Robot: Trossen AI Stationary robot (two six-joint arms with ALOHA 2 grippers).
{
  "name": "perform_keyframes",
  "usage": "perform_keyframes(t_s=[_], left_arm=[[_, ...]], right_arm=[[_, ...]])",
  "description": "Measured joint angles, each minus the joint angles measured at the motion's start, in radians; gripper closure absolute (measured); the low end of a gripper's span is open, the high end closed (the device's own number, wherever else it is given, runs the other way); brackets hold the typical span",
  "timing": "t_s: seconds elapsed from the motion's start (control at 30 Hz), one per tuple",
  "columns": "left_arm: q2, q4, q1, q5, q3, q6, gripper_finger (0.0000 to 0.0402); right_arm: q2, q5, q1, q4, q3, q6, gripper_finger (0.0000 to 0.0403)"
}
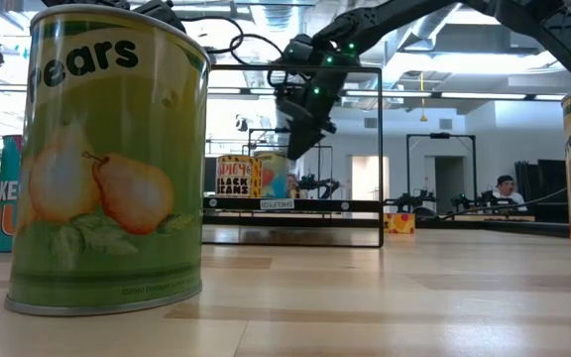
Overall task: Pick and place cans onto a shelf
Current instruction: Put the canned tomatoes on the shelf
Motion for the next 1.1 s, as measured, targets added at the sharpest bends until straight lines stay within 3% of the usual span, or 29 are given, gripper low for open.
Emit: perform_keyframes(t_s=[0.2, 0.33, 0.53, 0.77, 1.1], left_arm=[[0.000, 0.000, 0.000, 0.000, 0.000, 0.000, 0.0299], [0.000, -0.001, 0.000, 0.000, 0.000, 0.000, 0.0299], [0.000, -0.001, 0.000, 0.000, 0.000, 0.005, 0.0299], [0.000, -0.001, 0.000, 0.000, 0.000, 0.008, 0.0299], [0.000, -0.002, 0.000, 0.000, 0.000, 0.012, 0.0299]], right_arm=[[-0.017, -0.002, 0.000, -0.061, 0.002, 0.029, 0.0287], [-0.012, -0.079, 0.004, -0.135, 0.000, 0.024, 0.0287], [0.018, -0.159, 0.053, -0.099, -0.002, 0.021, 0.0287], [0.015, -0.158, 0.068, 0.018, 0.001, 0.035, 0.0287], [0.014, -0.154, 0.032, 0.033, 0.001, 0.048, 0.0287]])
